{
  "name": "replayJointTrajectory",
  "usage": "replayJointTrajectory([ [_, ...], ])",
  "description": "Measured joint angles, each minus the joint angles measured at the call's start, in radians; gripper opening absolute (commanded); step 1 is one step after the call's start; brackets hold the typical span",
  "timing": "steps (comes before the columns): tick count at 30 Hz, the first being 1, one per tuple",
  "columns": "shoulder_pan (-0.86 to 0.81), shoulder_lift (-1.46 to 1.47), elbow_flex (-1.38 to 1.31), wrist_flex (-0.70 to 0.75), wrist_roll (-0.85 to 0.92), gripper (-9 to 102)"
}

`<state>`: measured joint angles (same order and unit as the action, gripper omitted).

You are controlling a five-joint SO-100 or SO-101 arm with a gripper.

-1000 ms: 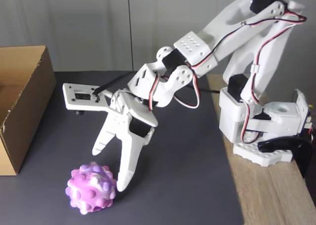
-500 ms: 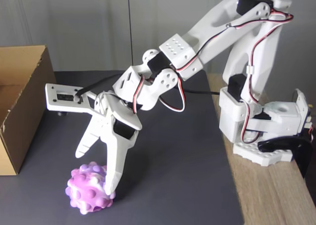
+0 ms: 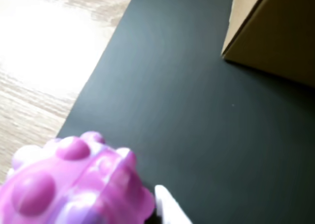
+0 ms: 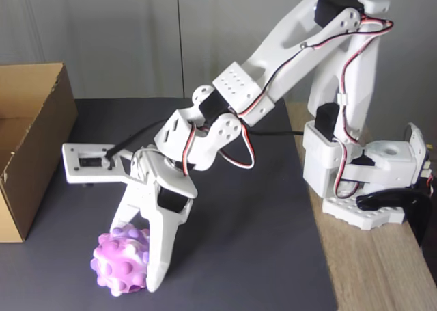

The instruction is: Grasp a ball and put it in the box.

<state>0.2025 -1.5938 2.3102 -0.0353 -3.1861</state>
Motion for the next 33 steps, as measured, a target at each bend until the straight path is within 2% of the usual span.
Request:
replayJointTrajectory([
  [4, 0.002, 0.032, -0.002, -0.011, -0.012, 46],
  [9, 0.002, 0.054, -0.003, -0.021, -0.028, 26],
  [12, 0.003, 0.058, -0.003, -0.038, -0.04, 19],
  [25, -0.002, -0.008, -0.002, -0.043, -0.057, 15],
  [33, -0.04, -0.235, -0.002, 0.094, -0.025, 13],
])
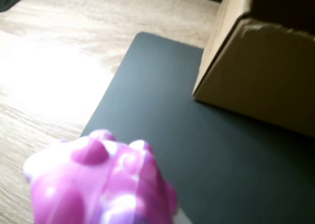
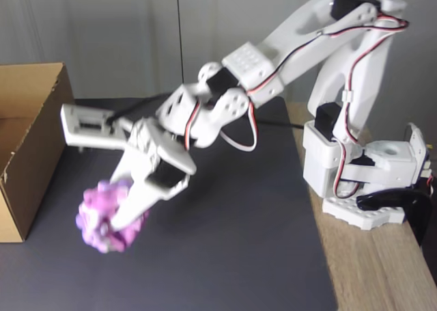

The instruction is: Grasp a ball and put it in the box.

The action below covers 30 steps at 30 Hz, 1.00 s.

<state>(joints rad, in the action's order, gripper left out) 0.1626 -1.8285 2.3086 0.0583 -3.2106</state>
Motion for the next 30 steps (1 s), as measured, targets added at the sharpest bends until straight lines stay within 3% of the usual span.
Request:
replayJointTrajectory([
  [13, -0.137, -0.163, -0.141, 0.118, -0.018, 12],
  [30, -0.281, 0.334, -0.953, 0.204, -0.031, 10],
])
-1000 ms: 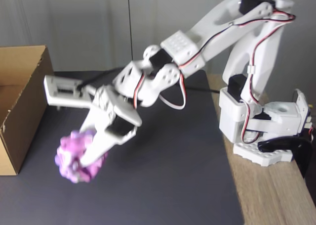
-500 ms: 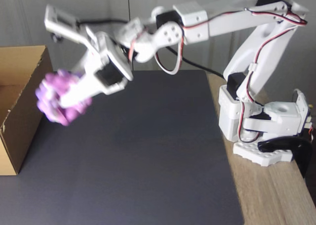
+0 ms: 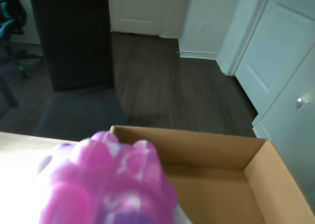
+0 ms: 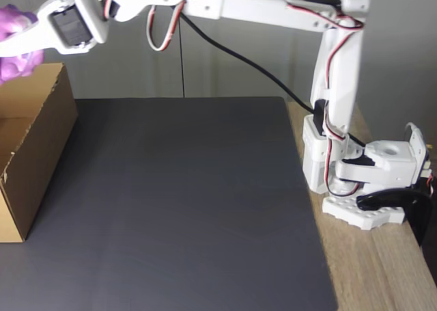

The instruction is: Grasp a ball and put it in the box.

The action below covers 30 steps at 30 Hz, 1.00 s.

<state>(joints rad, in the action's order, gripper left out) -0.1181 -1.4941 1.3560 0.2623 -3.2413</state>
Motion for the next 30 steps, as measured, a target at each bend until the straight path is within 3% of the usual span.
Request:
replayJointTrajectory([
  [7, -0.051, 0.181, -0.089, -0.124, -0.012, 10],
  [15, -0.114, 0.462, -0.37, -0.227, -0.041, 11],
  [20, -0.124, 0.558, -0.483, -0.227, -0.055, 20],
  [26, -0.133, 0.604, -0.494, -0.23, -0.055, 44],
  [30, -0.144, 0.62, -0.494, -0.23, -0.055, 48],
])
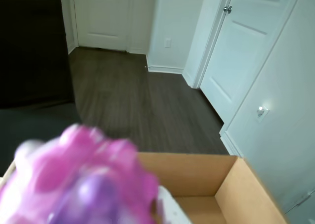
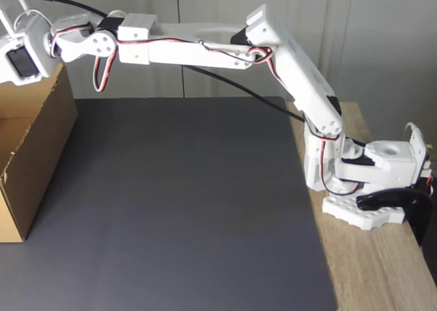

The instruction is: Grasp a ball and put it in the box.

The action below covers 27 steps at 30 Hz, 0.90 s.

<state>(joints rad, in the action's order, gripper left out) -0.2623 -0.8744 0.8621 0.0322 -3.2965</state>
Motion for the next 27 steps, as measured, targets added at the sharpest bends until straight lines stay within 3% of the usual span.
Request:
replayJointTrajectory([
  [9, 0.0, 0.011, -0.006, -0.006, 0.0, 44],
  [13, 0.003, 0.009, -0.006, 0.029, 0.0, 32],
  [18, 0.009, -0.055, 0.014, 0.224, 0.005, 10],
  [21, 0.018, -0.172, 0.127, 0.328, -0.003, 4],
  [27, 0.038, -0.459, 0.483, 0.353, -0.012, 2],
])
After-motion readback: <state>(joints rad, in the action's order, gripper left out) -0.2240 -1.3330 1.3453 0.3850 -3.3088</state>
